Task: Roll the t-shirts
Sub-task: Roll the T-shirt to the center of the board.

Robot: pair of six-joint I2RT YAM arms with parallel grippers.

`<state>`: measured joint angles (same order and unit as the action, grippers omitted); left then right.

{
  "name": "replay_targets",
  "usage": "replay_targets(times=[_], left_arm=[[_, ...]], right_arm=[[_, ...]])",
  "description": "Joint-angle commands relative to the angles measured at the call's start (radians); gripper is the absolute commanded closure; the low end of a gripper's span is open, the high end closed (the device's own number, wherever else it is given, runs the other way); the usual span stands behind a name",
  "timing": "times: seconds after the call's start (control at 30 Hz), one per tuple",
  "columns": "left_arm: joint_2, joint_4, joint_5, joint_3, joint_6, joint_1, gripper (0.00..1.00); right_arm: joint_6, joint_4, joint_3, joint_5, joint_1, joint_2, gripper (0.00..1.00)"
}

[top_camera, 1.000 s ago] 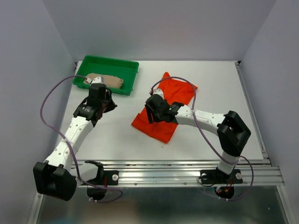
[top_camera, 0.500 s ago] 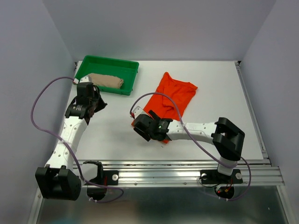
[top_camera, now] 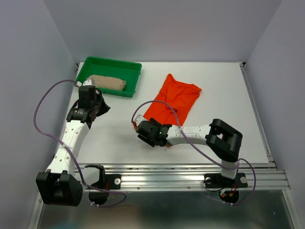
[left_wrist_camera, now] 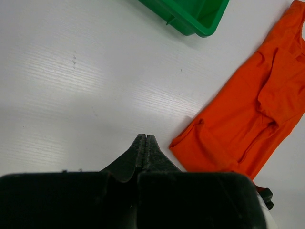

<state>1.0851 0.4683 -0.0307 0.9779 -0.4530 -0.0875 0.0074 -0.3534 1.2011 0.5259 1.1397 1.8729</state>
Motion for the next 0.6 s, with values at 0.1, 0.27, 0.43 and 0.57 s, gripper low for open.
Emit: replay_targets(times=[0.1, 0.27, 0.43, 0.57], left_arm=[[-0.027, -0.016, -0.020, -0.021, 0.002, 0.005, 1.00], [-0.028, -0.014, -0.021, -0.024, 0.004, 0.006, 1.00], [-0.030, -0.022, -0.028, -0.030, 0.004, 0.006, 1.00], [-0.030, -0.022, -0.028, -0.028, 0.004, 0.005, 1.00]], right_arm=[[-0.021, 0.088, -0.008, -0.006, 0.003, 0.032, 0.27], [-0.011, 0.093, -0.003, -0.021, 0.003, 0.017, 0.27], [-0.011, 0.061, 0.040, -0.010, 0.003, -0.032, 0.27], [-0.011, 0.048, 0.071, -0.001, 0.012, -0.046, 0.27]])
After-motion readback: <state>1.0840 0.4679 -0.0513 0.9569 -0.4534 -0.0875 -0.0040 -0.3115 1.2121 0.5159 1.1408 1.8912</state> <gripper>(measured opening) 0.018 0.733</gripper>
